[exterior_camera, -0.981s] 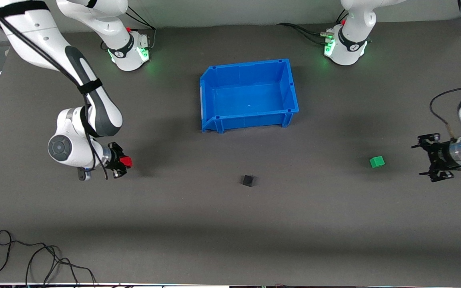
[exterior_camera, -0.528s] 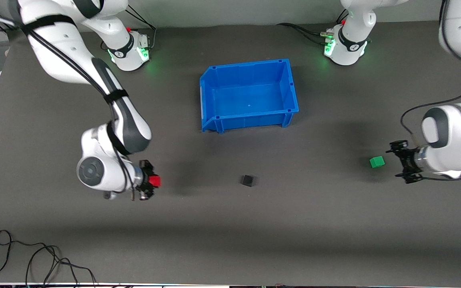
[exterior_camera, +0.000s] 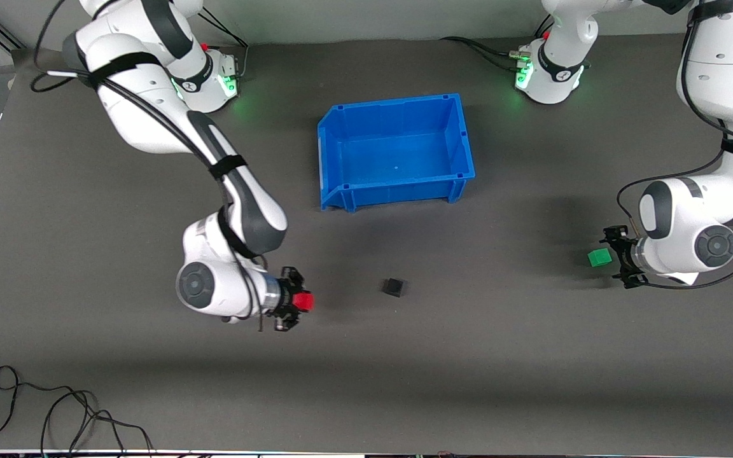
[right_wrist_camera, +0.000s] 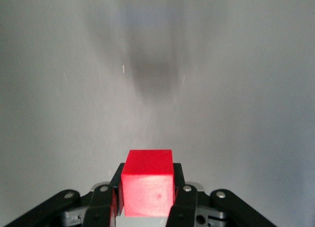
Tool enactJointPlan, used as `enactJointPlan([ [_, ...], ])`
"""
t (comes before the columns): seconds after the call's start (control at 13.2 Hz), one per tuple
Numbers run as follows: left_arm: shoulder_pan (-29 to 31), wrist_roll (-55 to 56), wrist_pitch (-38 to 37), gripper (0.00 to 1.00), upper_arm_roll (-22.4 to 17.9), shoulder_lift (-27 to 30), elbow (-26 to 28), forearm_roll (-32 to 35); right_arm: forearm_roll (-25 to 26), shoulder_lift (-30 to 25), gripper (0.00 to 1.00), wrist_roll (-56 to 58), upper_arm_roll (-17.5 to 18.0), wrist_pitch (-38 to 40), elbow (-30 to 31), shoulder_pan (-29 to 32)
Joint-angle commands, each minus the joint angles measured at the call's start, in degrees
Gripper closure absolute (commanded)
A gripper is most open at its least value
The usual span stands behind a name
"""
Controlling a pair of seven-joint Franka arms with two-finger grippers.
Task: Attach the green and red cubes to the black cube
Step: 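Carry the red cube toward the black cube while the left gripper grasps green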
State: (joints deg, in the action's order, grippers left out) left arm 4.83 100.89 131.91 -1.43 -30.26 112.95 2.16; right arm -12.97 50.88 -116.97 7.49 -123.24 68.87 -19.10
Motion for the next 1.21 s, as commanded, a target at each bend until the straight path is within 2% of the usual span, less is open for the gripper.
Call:
enactJointPlan([
  [0.0,-0.70,1.33,2.03,0.02,-0.15,0.73,2.28,1.45,-1.45,6.23,0.83,-7.19,2.60,-7.08,-6.19,-2.17],
  [0.08,-0.88,1.41,1.94,0.08,-0.15,0.81,2.28,1.45,-1.45,8.51,0.83,-9.83,4.62,-8.50,-8.81,-2.35],
  [0.15,-0.97,2.11,1.86,0.33,-0.15,0.73,2.28,1.45,-1.36,10.62,0.83,-11.51,5.16,-9.29,-11.28,-3.39],
  [0.23,-0.79,2.73,1.77,0.76,-0.15,0.90,2.36,1.53,-1.36,11.77,0.83,-12.57,5.17,-10.35,-12.78,-4.53],
  [0.3,-0.97,2.73,1.77,0.96,-0.15,0.90,2.45,1.62,-1.27,12.39,0.83,-13.01,5.08,-11.23,-12.80,-5.33],
  [0.38,-1.05,2.73,1.77,1.00,-0.15,0.82,2.45,1.62,-0.58,12.40,0.83,-12.67,4.65,-11.15,-12.27,-6.38],
  [0.53,-1.06,2.82,1.59,1.00,-0.15,0.99,2.28,1.71,5.11,12.40,0.84,-11.96,4.64,-10.18,-9.56,-7.44],
  [0.75,-1.93,3.26,-0.16,1.00,0.11,3.27,1.23,1.71,7.07,12.31,0.84,-11.79,4.29,-8.95,-7.62,-9.80],
  [0.83,-2.54,3.52,-1.99,1.00,0.28,3.80,0.00,1.62,10.12,12.31,0.84,-11.87,3.68,-8.43,-7.00,-10.25],
  [1.13,-7.37,4.40,-7.02,1.00,1.07,3.80,-6.15,-1.44,10.59,12.22,0.84,-12.84,3.94,-6.31,-7.52,-9.82],
])
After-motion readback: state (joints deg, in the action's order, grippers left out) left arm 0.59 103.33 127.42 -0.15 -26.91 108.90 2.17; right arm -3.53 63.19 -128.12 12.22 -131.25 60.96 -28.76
